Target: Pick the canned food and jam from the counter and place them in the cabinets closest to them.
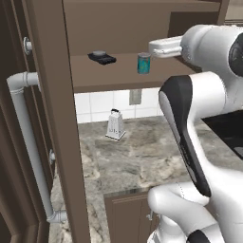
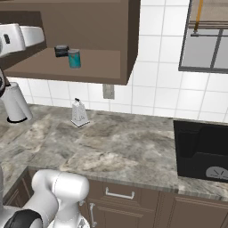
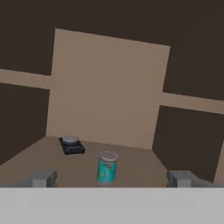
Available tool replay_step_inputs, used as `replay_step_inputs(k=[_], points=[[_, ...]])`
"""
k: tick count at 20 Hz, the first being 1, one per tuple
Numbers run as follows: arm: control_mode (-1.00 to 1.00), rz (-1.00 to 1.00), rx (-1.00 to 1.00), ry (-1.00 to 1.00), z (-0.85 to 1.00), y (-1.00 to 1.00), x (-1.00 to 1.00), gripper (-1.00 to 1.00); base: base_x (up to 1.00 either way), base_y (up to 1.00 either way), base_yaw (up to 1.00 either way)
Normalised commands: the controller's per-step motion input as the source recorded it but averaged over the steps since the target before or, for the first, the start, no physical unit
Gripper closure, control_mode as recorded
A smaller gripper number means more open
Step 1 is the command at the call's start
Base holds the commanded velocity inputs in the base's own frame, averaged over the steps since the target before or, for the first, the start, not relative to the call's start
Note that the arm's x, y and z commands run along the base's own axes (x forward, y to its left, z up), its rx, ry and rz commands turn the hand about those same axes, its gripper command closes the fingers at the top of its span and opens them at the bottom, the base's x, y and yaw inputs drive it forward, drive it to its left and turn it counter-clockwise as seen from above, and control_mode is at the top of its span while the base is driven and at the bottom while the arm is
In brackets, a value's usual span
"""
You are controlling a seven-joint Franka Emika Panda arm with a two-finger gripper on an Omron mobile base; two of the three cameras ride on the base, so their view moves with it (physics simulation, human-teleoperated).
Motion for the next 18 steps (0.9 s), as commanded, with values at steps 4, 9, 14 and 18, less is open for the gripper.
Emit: replay_step_inputs(k=[4,9,14,18], points=[[-1.0,0.0,-0.09,0.16,0.12,0.0,-1.0,-1.0,0.0,0.0,0.0],[-1.0,0.0,-0.07,0.19,0.05,0.0,-1.0,-1.0,0.0,0.0,0.0],[-1.0,0.01,-0.15,0.22,-0.18,-0.02,-0.86,-1.0,0.0,0.0,0.0],[-1.0,0.08,-0.17,0.22,-0.59,-0.19,-0.52,-1.0,0.0,0.0,0.0]])
